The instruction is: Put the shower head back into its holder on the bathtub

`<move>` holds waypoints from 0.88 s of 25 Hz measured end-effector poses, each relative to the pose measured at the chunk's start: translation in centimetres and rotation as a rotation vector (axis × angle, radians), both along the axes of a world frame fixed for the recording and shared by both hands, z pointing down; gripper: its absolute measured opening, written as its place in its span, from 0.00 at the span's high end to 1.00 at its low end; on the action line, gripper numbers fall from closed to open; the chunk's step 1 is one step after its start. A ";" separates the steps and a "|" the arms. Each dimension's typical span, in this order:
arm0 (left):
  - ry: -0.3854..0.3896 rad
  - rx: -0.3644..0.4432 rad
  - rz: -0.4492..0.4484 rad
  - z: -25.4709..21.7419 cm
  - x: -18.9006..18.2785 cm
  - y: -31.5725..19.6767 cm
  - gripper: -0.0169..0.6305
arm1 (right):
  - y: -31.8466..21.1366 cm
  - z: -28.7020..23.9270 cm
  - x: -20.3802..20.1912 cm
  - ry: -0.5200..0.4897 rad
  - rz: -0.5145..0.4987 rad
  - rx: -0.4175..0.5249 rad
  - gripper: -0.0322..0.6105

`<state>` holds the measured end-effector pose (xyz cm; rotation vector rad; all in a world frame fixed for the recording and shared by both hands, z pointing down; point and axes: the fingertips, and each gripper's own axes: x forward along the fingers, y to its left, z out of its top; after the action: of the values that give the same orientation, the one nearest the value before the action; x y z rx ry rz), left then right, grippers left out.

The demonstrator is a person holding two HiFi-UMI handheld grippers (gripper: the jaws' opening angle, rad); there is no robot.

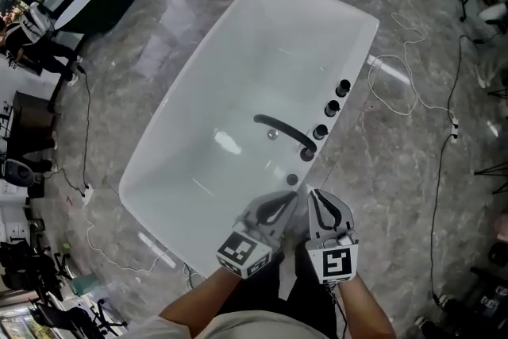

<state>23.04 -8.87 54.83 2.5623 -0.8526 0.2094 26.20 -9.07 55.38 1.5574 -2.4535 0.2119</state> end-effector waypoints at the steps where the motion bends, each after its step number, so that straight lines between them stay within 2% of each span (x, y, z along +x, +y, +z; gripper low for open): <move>1: 0.009 0.018 0.001 -1.8 0.1 0.1 0.97 | 0.0 -2.2 0.1 -0.008 0.013 0.017 0.91; 4: 0.035 0.057 0.002 -6.7 0.5 0.5 0.96 | 0.8 -7.4 0.7 -0.024 0.043 0.045 0.92; 9: 0.043 0.112 0.053 -12.7 1.7 1.8 0.96 | 2.4 -13.0 1.6 -0.029 0.091 0.051 0.93; 12: 0.016 0.130 0.062 -14.4 2.5 2.4 0.97 | 3.0 -15.4 2.1 -0.040 0.102 0.062 0.93; 17: 0.043 0.179 0.056 -18.0 3.3 3.3 0.97 | 3.9 -18.4 2.3 -0.069 0.083 0.096 0.93; 22: 0.039 0.192 0.038 -18.6 3.2 4.5 0.97 | 4.8 -19.6 2.1 -0.086 0.069 0.127 0.93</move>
<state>26.21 -4.35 36.27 2.7528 -0.8471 0.0924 28.27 -4.27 35.75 1.7204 -2.5255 0.1391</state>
